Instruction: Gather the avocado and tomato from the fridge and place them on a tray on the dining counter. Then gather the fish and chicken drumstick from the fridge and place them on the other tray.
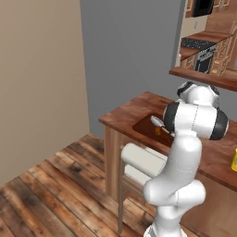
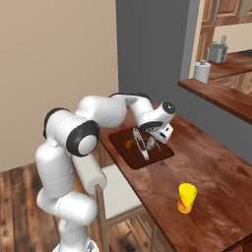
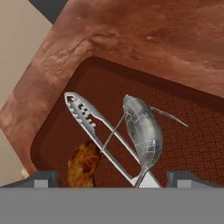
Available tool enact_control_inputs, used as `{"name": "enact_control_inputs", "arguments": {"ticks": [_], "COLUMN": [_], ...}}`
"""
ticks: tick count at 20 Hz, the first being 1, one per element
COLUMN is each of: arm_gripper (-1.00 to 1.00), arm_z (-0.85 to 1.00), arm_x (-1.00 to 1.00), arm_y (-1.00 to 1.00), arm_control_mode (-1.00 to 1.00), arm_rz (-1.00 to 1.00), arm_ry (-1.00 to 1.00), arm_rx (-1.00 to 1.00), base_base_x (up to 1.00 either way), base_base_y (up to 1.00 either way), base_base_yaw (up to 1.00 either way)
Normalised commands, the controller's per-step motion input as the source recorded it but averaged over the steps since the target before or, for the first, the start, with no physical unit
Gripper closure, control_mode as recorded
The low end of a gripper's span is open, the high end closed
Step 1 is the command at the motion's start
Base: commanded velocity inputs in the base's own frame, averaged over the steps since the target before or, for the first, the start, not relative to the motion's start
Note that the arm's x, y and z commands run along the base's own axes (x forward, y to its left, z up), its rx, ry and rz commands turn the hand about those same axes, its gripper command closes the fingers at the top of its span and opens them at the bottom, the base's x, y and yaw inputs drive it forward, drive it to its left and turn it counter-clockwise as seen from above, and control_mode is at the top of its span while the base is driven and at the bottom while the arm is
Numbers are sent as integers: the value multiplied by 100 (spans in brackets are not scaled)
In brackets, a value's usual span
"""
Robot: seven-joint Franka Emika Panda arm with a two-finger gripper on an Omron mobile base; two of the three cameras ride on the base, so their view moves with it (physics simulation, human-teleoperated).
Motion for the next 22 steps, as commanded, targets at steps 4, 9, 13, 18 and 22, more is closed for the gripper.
{"name": "enact_control_inputs", "arguments": {"ticks": [4,9,13,18,22], "arm_gripper": [-100,-100,-100,-100,-100], "arm_z": [94,82,64,82,100], "arm_x": [-94,-100,-100,-100,-100], "arm_y": [39,60,70,68,47], "arm_control_mode": [-100,-100,-100,-100,-100], "arm_rz": [4,2,-7,-3,-7], "arm_ry": [-2,0,-17,-44,-35], "arm_rx": [-18,-18,-24,-22,-15], "base_base_x": [0,0,0,0,0], "base_base_y": [0,0,0,0,0], "base_base_yaw": [0,0,0,0,0]}}
